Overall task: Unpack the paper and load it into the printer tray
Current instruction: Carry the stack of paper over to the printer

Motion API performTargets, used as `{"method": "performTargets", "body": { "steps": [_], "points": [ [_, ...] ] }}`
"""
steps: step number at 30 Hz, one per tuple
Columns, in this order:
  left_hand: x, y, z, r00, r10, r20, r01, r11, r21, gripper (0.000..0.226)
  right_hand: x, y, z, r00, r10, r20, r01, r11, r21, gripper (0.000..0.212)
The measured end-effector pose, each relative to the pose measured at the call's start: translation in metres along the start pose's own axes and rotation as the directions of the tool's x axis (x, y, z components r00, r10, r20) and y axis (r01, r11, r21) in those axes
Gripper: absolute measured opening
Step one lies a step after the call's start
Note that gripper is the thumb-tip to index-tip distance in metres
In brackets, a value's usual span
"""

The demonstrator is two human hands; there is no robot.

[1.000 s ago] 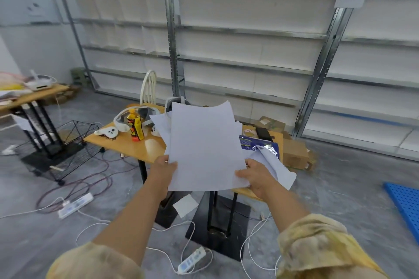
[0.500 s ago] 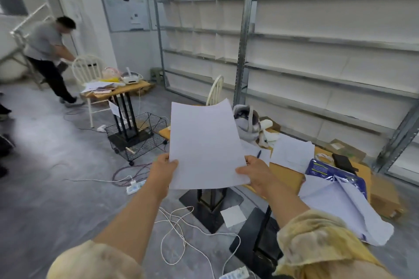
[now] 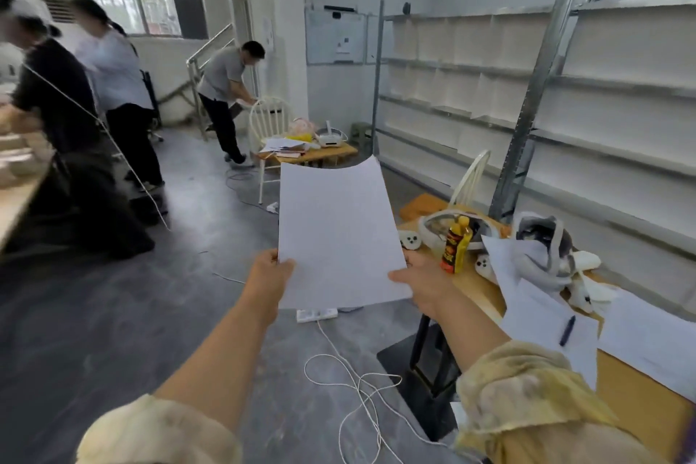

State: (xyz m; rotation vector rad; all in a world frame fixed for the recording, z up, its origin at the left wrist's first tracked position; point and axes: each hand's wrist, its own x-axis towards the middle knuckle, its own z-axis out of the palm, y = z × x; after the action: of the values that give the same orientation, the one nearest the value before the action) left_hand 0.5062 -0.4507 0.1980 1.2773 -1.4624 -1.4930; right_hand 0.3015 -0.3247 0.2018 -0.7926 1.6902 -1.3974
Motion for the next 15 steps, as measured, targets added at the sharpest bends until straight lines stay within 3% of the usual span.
{"method": "performTargets", "body": {
  "steps": [3,9,15],
  "points": [
    [0.011,-0.001,-0.034,0.995,-0.015,-0.096,0.014,1.000,-0.014,0.017,0.026,-0.008,0.036,0.999,0.004,0.053,-0.002,0.999,-0.039,0.045],
    [0.066,-0.031,-0.101,0.980,-0.048,-0.193,0.049,0.999,0.001,0.034,0.076,-0.017,0.099,0.987,-0.017,0.161,0.030,0.996,-0.081,0.040],
    [0.073,-0.004,-0.130,0.949,-0.045,-0.312,0.041,0.999,-0.021,0.029,0.133,-0.028,0.149,0.959,-0.009,0.283,0.043,0.993,-0.113,0.039]
  ]
}}
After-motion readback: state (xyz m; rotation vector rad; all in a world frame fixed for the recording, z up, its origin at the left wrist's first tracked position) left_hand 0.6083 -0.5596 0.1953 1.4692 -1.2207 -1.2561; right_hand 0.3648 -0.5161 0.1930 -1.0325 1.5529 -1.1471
